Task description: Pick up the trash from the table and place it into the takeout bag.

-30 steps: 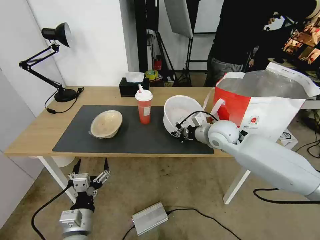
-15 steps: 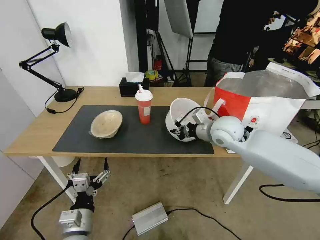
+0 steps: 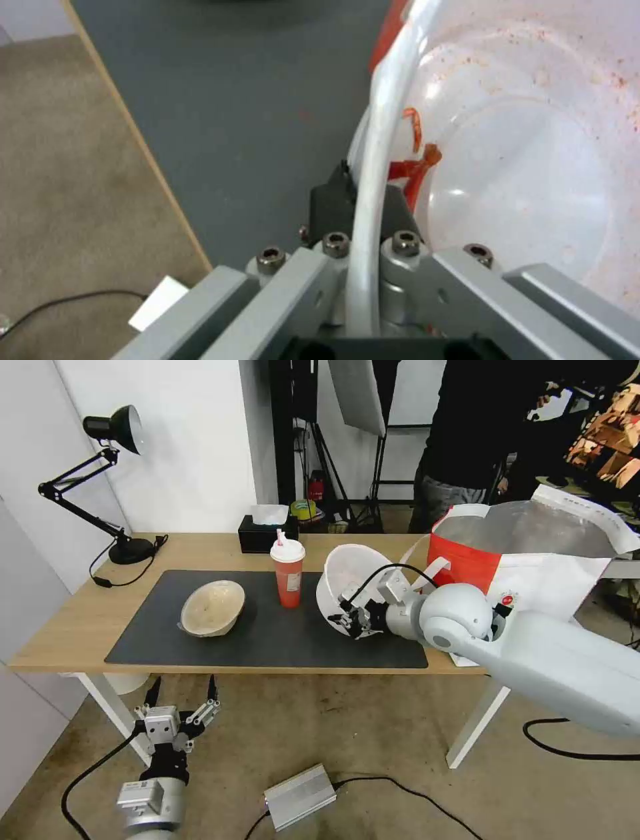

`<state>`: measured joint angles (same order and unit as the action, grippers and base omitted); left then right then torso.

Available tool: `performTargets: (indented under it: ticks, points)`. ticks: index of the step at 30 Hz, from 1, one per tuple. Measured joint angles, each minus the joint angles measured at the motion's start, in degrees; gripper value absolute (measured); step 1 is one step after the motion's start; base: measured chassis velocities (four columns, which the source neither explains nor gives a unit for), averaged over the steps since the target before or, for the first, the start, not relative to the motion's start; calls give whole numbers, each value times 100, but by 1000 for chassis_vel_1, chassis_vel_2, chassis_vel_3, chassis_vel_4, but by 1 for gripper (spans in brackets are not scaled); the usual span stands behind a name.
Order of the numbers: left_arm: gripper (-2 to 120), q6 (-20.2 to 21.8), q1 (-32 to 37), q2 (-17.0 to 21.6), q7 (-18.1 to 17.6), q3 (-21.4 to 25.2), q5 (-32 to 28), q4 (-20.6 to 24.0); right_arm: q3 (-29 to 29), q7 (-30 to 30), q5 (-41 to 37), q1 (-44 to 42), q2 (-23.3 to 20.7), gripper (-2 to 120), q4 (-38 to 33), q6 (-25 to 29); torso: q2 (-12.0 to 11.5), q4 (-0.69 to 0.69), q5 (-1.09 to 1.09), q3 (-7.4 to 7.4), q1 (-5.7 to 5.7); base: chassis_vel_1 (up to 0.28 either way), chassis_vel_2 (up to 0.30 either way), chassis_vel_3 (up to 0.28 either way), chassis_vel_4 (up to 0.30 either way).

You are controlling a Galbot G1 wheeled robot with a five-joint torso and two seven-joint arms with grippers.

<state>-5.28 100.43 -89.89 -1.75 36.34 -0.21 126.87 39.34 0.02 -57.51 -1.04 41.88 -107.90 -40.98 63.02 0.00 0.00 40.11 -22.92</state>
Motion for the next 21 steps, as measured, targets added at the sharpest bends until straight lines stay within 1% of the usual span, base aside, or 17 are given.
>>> performTargets:
  ticks: [5, 12, 21]
  points:
    - [100, -21, 13, -1, 0, 14, 10, -5, 45, -5, 28, 0, 30, 0, 27, 0, 0, 0, 1, 0, 0, 0, 0, 0, 0]
    - [100, -22, 9, 0, -2, 20, 10, -6, 167, -45, 27, 259, 48, 0, -29, 19, 0, 0, 0, 0, 0, 0, 0, 0, 0]
    - [100, -22, -2, 3, -6, 34, 5, -12, 279, -98, -65, 648, 46, 0, -347, 38, 1, 0, 0, 0, 0, 0, 0, 0, 0]
